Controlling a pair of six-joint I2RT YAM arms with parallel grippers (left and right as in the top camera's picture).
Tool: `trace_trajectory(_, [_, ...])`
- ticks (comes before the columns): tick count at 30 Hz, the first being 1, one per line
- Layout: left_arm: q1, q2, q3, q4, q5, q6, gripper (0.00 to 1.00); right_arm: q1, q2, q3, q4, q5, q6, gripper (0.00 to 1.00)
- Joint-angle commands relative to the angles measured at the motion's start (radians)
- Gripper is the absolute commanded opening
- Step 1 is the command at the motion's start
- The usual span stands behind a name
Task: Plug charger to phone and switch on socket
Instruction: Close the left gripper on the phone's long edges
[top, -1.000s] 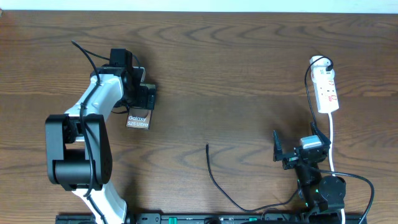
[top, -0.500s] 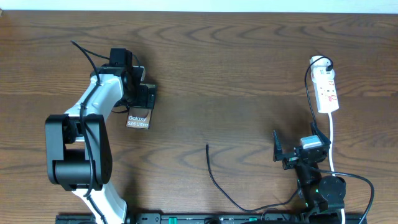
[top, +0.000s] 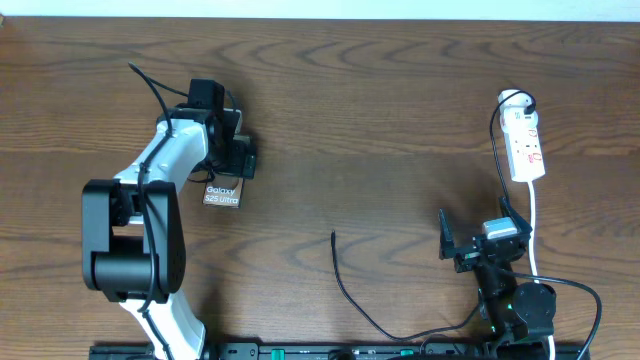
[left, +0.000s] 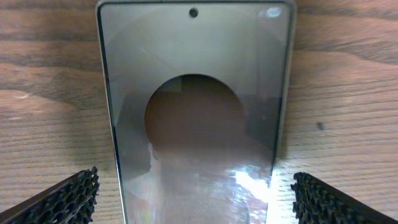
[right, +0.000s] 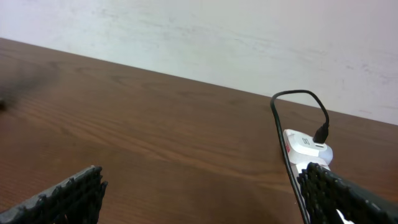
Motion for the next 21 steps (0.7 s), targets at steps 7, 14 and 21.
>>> trace_trajectory(7, [0.002, 0.022, -0.004, 0.004, -0.031, 0.013, 0.98, 0.006, -0.006, -0.001, -0.006, 0.008, 0.011, 0.99])
trace_trajectory(14, [0.002, 0.023, -0.004, 0.012, -0.031, 0.013, 0.98, 0.006, -0.006, -0.001, -0.005, 0.008, 0.011, 0.99])
trace_trajectory(21, [0.002, 0.023, -0.004, 0.015, -0.031, 0.013, 0.98, 0.006, -0.006, -0.001, -0.006, 0.008, 0.011, 0.99])
